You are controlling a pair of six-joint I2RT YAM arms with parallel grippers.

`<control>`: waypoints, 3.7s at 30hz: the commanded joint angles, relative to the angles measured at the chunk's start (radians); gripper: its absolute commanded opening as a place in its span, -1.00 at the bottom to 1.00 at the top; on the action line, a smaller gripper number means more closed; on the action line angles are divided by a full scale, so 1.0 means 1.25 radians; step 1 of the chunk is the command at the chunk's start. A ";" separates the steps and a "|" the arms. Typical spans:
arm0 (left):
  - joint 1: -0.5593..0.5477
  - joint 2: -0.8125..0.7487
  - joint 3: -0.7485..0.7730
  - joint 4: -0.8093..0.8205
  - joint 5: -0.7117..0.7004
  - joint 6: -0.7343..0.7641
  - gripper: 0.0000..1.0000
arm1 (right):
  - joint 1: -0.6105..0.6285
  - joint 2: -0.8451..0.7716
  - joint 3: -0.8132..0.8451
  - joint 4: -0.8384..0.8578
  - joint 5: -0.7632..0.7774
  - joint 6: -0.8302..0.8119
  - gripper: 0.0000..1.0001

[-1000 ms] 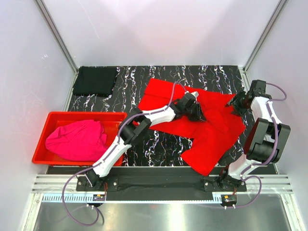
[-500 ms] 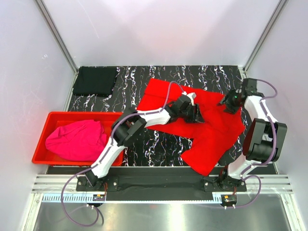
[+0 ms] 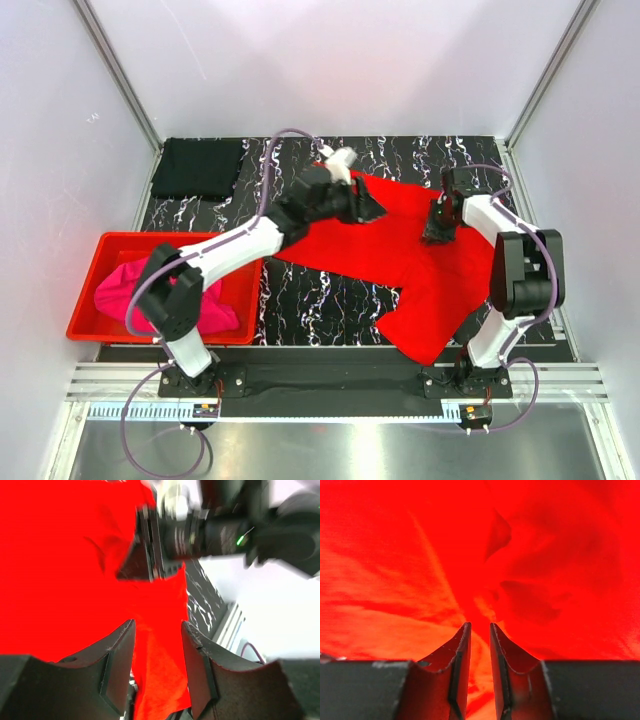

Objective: Fold and stack the t-shirts
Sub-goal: Fold the tshirt

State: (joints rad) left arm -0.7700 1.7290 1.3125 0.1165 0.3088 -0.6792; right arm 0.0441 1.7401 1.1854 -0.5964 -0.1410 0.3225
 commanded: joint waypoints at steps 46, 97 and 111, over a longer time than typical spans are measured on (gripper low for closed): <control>0.104 -0.063 -0.117 0.065 0.113 -0.069 -0.13 | 0.083 0.024 0.118 -0.167 -0.006 -0.004 -0.98; 0.366 0.659 0.483 0.034 0.054 -0.330 -0.09 | -0.352 0.411 0.475 0.109 0.044 0.071 0.09; 0.382 0.678 0.484 -0.022 0.039 -0.339 -0.09 | -0.368 0.492 0.568 0.046 0.115 0.082 -0.24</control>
State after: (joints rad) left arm -0.3107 2.5427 1.8927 0.1474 0.3733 -1.1072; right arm -0.4057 2.3047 1.8328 -0.5297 -0.0254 0.4194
